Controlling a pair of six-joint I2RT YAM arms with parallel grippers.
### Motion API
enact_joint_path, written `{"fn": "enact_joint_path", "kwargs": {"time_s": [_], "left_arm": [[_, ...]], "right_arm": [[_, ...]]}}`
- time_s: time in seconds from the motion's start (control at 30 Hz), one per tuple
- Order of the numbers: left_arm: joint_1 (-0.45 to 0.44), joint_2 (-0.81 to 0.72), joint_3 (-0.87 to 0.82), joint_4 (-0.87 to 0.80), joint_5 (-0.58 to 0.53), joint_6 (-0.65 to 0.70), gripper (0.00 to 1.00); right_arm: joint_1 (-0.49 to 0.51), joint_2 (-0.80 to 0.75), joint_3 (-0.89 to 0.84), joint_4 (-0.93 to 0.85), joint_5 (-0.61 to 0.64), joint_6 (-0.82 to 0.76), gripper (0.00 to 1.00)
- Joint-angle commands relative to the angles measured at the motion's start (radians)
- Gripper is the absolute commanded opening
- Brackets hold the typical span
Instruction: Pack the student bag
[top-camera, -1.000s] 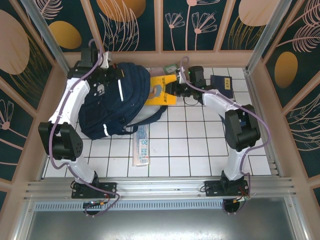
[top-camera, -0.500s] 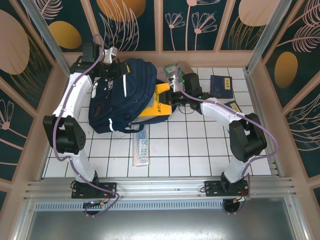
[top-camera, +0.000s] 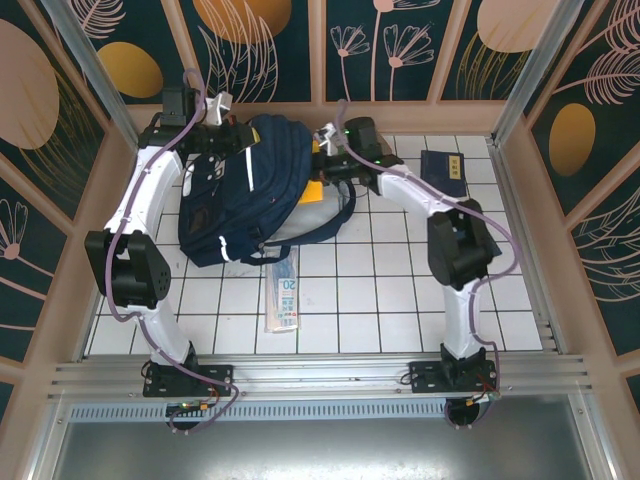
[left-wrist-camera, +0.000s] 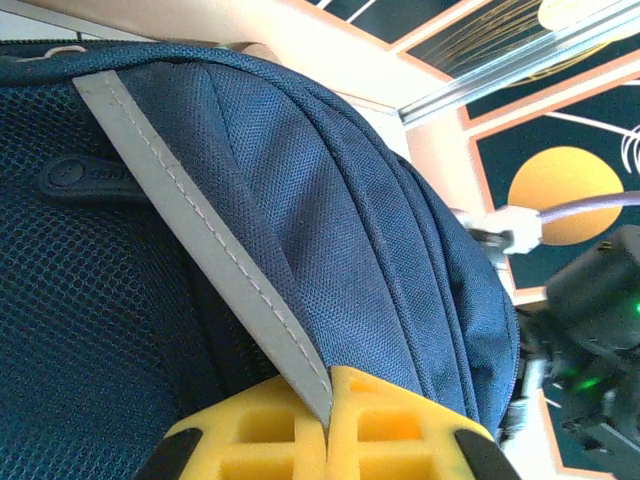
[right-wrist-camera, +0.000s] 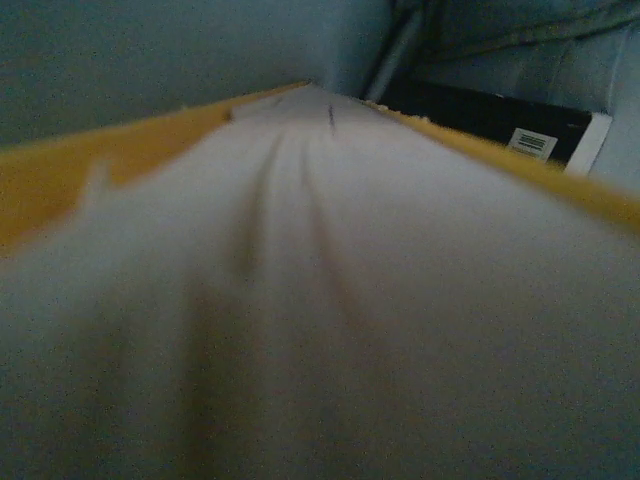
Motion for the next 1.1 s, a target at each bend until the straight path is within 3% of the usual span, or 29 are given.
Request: {"fn": "enact_joint_path", "kwargs": {"time_s": [0.0,0.23,0.37,0.43,0.47,0.5,0.53,0.57,0.9,1.07], "left_arm": [[0.002,-0.043,0.014,0.155,0.08,-0.017,0.0],[0.002,-0.036,0.011,0.171,0.084,-0.034,0.0],[0.002,-0.027,0.006,0.183,0.091,-0.051,0.0],[0.003,-0.029,0.006,0.185,0.093,-0.054,0.0],[0.002,-0.031,0.007,0.184,0.086,-0.056,0.0],[0.002,-0.033,0.006,0.184,0.082,-0.059,0.0],[0.002,-0.035,0.007,0.184,0.081,-0.06,0.0],[0.004,-0.037,0.005,0.182,0.077,-0.06,0.0],[0.036,-0.052,-0.005,0.179,0.045,-0.076,0.0],[0.056,-0.062,-0.017,0.174,0.005,-0.085,0.0]], "right_arm": [[0.034,0.072,0.097,-0.023,0.107,0.08,0.01],[0.113,0.208,0.161,0.154,0.209,0.254,0.1],[0.161,0.293,0.276,0.12,0.3,0.266,0.2],[0.175,0.319,0.318,0.111,0.324,0.271,0.33],[0.178,0.324,0.332,0.089,0.343,0.27,0.44],[0.178,0.315,0.33,0.067,0.377,0.261,0.57],[0.178,0.3,0.312,0.057,0.405,0.248,0.83],[0.178,0.273,0.283,0.055,0.433,0.227,0.9],[0.155,0.104,0.08,0.087,0.459,0.13,0.92],[0.155,0.004,0.008,0.028,0.579,0.064,0.99]]}}
